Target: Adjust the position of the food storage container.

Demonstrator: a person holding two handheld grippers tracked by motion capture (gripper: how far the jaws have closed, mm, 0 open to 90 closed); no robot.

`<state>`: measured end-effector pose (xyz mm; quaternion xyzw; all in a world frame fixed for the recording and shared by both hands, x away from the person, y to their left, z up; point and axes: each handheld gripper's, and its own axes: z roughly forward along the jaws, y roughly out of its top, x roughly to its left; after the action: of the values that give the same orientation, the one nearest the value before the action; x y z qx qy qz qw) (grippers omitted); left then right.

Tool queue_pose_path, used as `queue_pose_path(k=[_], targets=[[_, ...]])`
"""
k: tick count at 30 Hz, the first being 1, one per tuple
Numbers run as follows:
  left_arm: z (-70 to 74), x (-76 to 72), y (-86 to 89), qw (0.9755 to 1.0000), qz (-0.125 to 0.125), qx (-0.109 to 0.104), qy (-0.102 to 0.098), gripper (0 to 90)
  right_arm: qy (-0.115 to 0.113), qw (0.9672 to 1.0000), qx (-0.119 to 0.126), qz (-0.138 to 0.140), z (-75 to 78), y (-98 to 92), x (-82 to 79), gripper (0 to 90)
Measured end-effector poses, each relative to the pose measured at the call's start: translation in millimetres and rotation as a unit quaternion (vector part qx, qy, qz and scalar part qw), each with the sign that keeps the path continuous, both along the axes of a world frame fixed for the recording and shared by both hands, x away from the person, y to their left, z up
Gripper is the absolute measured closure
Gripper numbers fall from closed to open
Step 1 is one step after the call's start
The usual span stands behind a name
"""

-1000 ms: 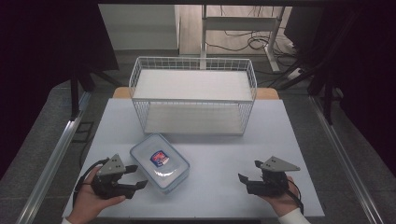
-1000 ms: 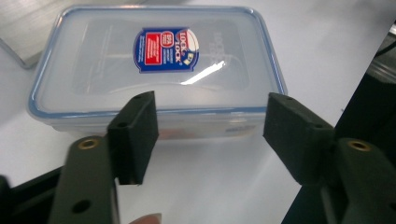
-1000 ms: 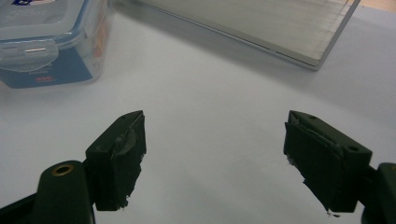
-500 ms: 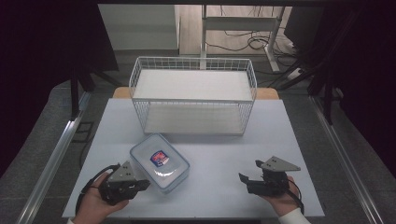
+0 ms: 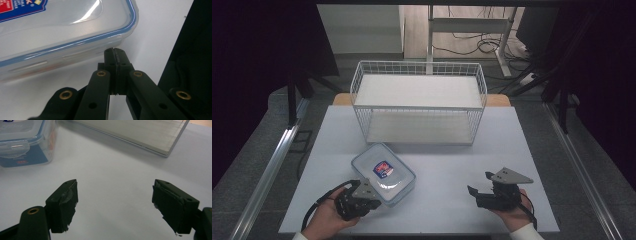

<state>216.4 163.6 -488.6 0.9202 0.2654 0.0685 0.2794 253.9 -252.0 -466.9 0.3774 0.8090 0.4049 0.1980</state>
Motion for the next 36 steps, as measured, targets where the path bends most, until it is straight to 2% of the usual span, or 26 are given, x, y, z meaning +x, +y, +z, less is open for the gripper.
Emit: queue_pose_path(k=[3, 8, 17, 23, 36], targets=[[-1.4, 1.5, -3.2, 1.0, -0.002, 0.004, 0.002, 90.0, 0.0, 1.0, 0.0, 0.0, 0.3, 0.4, -0.4, 21.2], [-2.3, 3.4, -7.3, 1.0, -0.002, -0.001, 0.003, 90.0, 0.001, 1.0, -0.002, 0.0, -0.9, 1.0, 0.1, 21.2], [-7.9, 12.7, -24.3, 0.9998, 0.011, -0.002, 0.016, 90.0, 0.003, 1.0, -0.004, 0.001, -2.2, 1.4, 0.6, 21.1], [-9.8, 20.5, -35.3, 0.9995, 0.023, -0.004, 0.021, 90.0, 0.004, 1.0, -0.005, 0.001, -2.7, 1.3, 0.8, 21.1], [-10.3, 34.7, -51.0, 0.9991, 0.031, -0.009, 0.026, 90.0, 0.005, 0.9999, -0.009, 0.0, -3.4, 1.2, 1.3, 21.2]])
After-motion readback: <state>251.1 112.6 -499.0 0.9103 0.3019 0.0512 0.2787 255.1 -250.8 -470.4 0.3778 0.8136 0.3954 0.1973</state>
